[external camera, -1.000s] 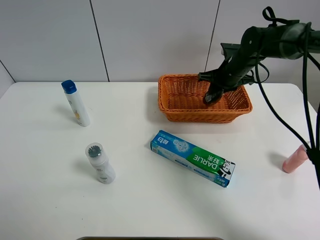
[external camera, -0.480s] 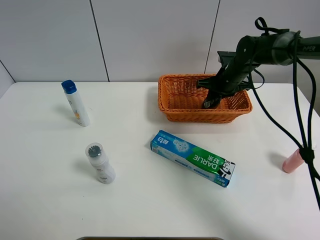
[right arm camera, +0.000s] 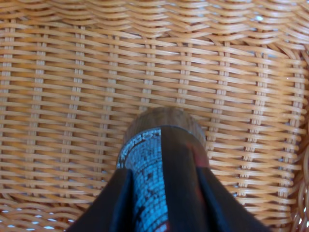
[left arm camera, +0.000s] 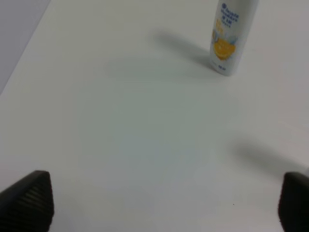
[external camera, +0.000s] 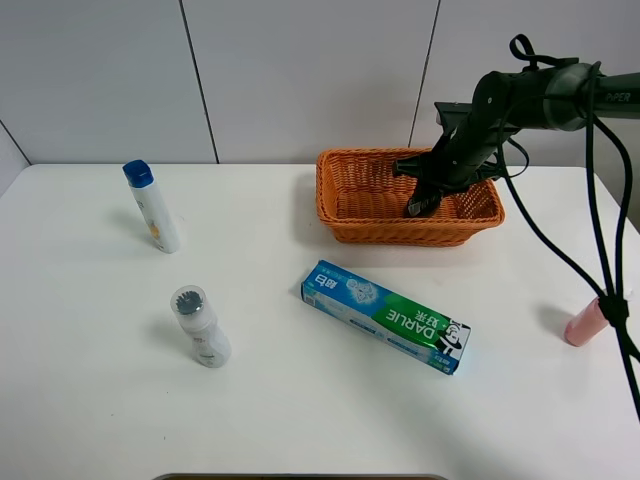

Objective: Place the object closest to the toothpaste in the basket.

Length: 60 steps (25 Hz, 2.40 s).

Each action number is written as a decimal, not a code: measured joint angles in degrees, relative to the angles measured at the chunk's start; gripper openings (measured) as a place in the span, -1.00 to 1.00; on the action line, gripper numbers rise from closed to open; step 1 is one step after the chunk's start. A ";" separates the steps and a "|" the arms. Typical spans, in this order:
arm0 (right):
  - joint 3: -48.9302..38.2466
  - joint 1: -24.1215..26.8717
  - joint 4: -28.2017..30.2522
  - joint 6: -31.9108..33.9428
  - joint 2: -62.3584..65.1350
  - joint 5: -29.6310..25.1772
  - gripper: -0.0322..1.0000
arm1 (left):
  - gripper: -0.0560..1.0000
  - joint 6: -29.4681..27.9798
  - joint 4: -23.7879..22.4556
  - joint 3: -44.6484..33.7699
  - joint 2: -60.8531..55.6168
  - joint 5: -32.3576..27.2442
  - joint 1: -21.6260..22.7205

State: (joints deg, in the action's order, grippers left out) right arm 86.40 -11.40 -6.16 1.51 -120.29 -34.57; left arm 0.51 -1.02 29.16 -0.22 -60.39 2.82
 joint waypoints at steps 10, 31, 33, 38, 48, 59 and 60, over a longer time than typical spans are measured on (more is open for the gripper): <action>0.00 0.00 0.00 0.00 0.00 1.15 -0.24 | 0.88 0.00 0.00 0.00 0.00 0.00 0.00; 0.14 0.00 0.00 -0.06 0.00 2.62 0.98 | 0.88 0.00 0.00 0.00 0.00 0.00 0.00; 0.14 0.00 0.00 -0.18 0.00 2.62 0.98 | 0.88 0.00 0.00 0.00 0.00 0.00 0.00; 0.14 0.00 0.00 -0.18 0.12 2.62 0.98 | 0.88 0.00 0.00 0.00 0.00 0.00 0.00; 0.14 0.00 0.00 1.59 5.65 2.52 0.98 | 0.88 0.00 0.00 0.00 0.00 0.00 0.00; 0.14 0.00 0.34 2.59 17.78 0.95 0.98 | 0.88 0.00 0.00 0.00 0.00 0.00 0.00; 0.14 0.00 0.48 2.59 19.19 0.78 0.98 | 0.88 0.00 0.00 0.00 0.00 0.00 0.00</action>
State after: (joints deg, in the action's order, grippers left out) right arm 86.54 -11.40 -5.68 4.09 -101.11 -33.79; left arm 0.51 -1.02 29.16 -0.22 -60.39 2.82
